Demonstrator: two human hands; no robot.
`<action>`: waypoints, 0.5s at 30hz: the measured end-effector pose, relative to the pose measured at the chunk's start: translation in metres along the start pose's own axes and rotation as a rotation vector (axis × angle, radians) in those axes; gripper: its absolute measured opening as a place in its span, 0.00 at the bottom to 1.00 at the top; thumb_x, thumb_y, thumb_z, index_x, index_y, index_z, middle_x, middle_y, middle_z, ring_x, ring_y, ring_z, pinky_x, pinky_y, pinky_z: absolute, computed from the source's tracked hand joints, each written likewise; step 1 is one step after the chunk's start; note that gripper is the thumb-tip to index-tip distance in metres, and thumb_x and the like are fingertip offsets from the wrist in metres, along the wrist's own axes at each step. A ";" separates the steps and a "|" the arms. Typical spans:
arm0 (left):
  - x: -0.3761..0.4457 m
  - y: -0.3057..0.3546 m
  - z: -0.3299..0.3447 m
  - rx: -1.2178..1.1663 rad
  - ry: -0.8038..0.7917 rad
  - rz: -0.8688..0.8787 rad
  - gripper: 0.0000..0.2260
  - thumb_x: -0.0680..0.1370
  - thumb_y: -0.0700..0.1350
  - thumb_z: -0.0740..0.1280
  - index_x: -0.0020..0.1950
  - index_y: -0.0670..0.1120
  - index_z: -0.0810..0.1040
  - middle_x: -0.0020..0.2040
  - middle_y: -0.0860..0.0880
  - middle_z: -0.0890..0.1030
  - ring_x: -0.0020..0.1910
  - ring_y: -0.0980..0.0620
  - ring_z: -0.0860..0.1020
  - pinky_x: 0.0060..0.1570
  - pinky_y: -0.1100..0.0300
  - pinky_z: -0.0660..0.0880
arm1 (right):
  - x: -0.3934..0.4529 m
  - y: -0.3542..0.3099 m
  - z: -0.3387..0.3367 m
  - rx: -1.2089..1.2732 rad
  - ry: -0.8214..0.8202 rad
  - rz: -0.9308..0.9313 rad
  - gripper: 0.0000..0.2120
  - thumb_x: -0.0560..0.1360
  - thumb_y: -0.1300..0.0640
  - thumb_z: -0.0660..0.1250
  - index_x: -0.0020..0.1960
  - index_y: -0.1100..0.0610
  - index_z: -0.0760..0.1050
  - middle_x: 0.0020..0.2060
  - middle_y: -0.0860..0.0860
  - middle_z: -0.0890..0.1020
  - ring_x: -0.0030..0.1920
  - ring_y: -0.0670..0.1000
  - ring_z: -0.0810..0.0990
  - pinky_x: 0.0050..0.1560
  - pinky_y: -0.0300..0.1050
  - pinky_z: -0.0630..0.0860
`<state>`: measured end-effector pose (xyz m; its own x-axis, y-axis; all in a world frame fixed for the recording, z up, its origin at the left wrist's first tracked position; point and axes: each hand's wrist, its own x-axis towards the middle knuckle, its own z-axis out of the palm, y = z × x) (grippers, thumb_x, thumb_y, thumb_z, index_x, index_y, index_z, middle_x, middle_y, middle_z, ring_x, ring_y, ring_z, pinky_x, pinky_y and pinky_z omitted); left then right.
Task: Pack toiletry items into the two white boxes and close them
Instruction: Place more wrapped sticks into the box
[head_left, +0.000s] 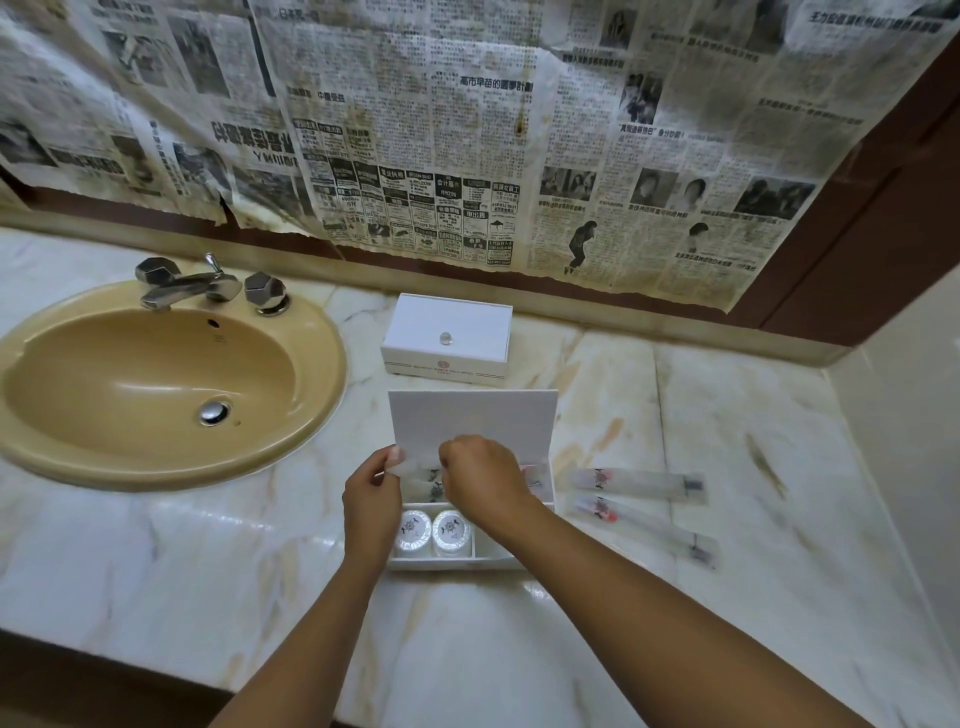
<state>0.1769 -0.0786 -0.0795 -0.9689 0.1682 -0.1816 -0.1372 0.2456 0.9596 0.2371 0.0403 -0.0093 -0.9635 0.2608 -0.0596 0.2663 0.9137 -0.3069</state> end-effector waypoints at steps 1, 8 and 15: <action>0.001 -0.001 0.000 -0.008 0.000 0.006 0.10 0.82 0.39 0.61 0.54 0.45 0.83 0.49 0.51 0.84 0.48 0.54 0.80 0.53 0.57 0.75 | 0.001 0.000 0.002 -0.002 -0.011 0.010 0.08 0.73 0.67 0.62 0.46 0.61 0.79 0.39 0.56 0.78 0.39 0.57 0.76 0.39 0.45 0.68; -0.002 0.002 0.001 -0.035 -0.009 0.018 0.13 0.84 0.42 0.56 0.49 0.47 0.81 0.44 0.50 0.83 0.43 0.55 0.80 0.40 0.68 0.72 | 0.003 0.000 0.007 -0.027 -0.068 0.030 0.08 0.74 0.67 0.62 0.50 0.62 0.79 0.45 0.59 0.81 0.45 0.60 0.80 0.45 0.48 0.73; -0.001 0.003 0.002 -0.080 -0.018 -0.027 0.16 0.84 0.46 0.54 0.48 0.49 0.82 0.46 0.51 0.84 0.47 0.53 0.81 0.48 0.57 0.77 | -0.002 0.000 0.013 -0.116 -0.170 0.007 0.09 0.75 0.65 0.63 0.53 0.64 0.79 0.48 0.59 0.82 0.48 0.58 0.80 0.49 0.49 0.75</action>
<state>0.1779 -0.0765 -0.0763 -0.9609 0.1793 -0.2110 -0.1803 0.1733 0.9682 0.2391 0.0359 -0.0213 -0.9497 0.2198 -0.2233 0.2644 0.9445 -0.1950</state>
